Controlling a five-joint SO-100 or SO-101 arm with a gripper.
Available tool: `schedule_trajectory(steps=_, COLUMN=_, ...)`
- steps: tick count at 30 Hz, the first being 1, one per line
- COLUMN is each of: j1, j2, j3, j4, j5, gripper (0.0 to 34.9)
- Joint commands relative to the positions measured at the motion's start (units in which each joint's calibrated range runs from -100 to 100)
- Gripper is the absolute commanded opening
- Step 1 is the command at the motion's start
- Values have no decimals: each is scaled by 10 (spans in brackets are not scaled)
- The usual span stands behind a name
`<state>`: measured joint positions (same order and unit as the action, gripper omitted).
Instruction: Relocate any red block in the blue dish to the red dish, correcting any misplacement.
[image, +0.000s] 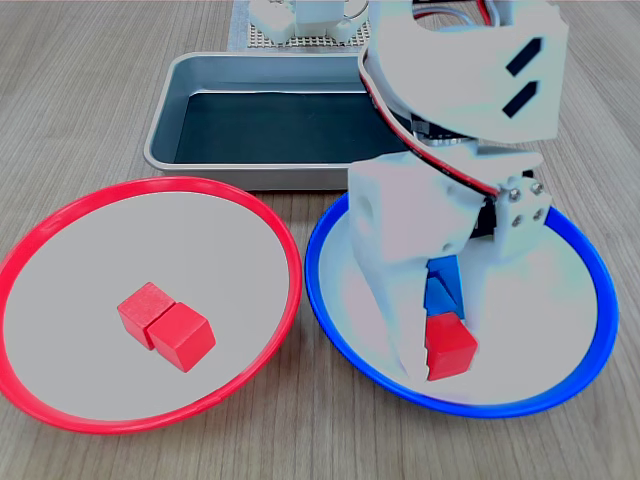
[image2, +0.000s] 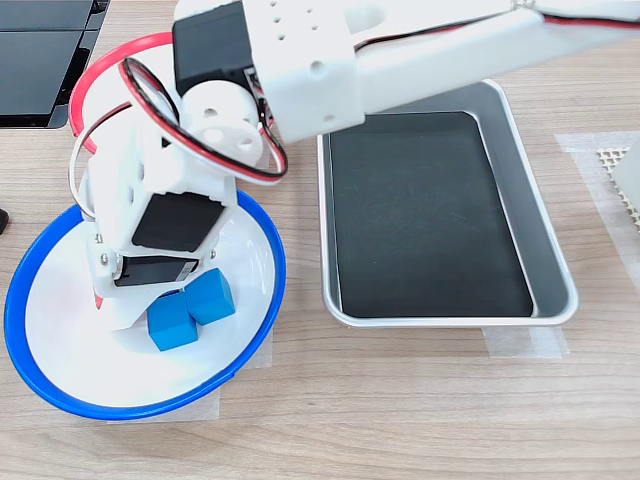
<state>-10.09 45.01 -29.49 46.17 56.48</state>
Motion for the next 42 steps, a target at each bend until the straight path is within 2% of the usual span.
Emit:
schedule_trajectory(steps=1, j1=3, j2=-33, j3=7, j4=5, j5=0, gripper=103)
schedule_trajectory(steps=6, j1=3, j2=-43, j3=20, j4=5, j5=1, gripper=86)
schedule_trajectory(steps=11, j1=3, j2=-45, j3=22, j4=8, j5=4, gripper=25)
schedule_trajectory(steps=14, j1=0, j2=-47, j3=22, j4=8, j5=3, gripper=4)
schedule_trajectory(steps=24, j1=-14, j2=-114, j3=39, j4=9, j5=-21, gripper=4)
schedule_trajectory(steps=31, j1=-16, j2=-236, j3=99, j4=40, j5=-34, gripper=4)
schedule_trajectory(steps=36, j1=17, j2=-329, j3=184, j4=44, j5=-39, gripper=4)
schedule_trajectory(steps=42, j1=85, j2=-387, j3=264, j4=36, j5=-91, gripper=4)
